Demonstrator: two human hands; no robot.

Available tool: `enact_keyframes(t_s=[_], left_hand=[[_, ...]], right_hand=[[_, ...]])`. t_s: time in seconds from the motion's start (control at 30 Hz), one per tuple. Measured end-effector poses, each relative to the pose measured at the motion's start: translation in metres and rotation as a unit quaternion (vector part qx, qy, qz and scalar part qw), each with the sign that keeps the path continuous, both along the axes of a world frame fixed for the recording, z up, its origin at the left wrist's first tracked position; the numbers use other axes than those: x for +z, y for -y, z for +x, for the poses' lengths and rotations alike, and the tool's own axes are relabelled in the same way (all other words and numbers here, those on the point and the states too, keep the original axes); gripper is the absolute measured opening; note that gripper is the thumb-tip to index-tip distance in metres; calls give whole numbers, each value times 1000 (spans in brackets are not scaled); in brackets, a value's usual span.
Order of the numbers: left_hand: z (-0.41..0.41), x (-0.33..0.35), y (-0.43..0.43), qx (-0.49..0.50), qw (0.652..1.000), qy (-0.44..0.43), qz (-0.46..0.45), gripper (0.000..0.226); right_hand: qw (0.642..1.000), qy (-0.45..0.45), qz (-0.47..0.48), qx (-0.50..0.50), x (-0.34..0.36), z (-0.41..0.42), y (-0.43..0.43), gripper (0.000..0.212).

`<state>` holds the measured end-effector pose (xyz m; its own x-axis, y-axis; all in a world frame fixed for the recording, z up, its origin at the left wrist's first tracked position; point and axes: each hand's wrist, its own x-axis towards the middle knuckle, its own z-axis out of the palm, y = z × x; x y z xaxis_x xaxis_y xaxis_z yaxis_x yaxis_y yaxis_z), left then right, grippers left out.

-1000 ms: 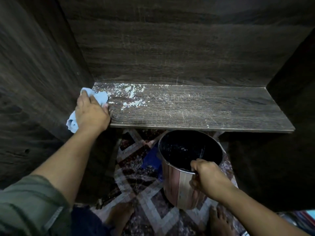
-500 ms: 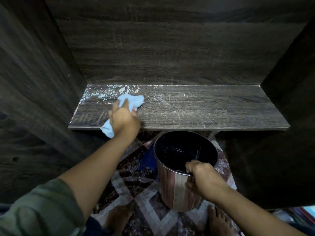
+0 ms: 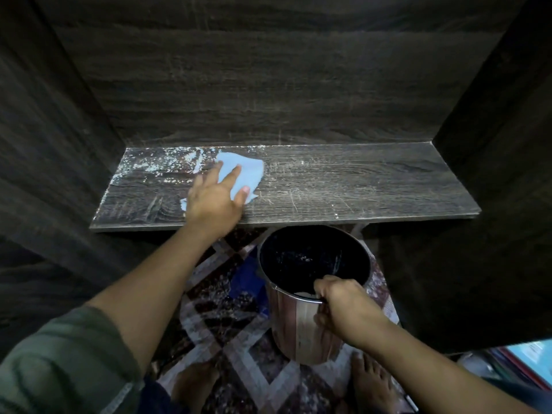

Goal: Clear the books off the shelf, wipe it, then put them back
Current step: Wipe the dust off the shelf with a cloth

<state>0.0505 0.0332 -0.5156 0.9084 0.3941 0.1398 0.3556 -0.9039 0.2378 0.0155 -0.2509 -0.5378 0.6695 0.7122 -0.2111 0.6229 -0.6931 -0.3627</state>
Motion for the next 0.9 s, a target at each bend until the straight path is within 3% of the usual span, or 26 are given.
enact_keyframes(t_s=[0.23,0.43,0.5,0.63,0.77,0.9], left_hand=[[6,0,66,-185,976,87,-73,52],[28,26,36,-133,971,179,-87,41],[31,24,26,-112,979,146,-87,41],[27,6,35,-61,998,-17,-15,46],[25,2,49,-181,983,11,-25,53],[16,-4,60,-234,971,37,-31,51]], right_hand=[[1000,10,4,0,2,0,3,22],[1000,22,14,-10,6,2,11,18],[999,28,7,-15,6,3,14,19],[999,24,10,-29,4,3,18,18],[999,29,5,-32,4,3,19,20],[999,30,-1,-31,5,1,17,20]])
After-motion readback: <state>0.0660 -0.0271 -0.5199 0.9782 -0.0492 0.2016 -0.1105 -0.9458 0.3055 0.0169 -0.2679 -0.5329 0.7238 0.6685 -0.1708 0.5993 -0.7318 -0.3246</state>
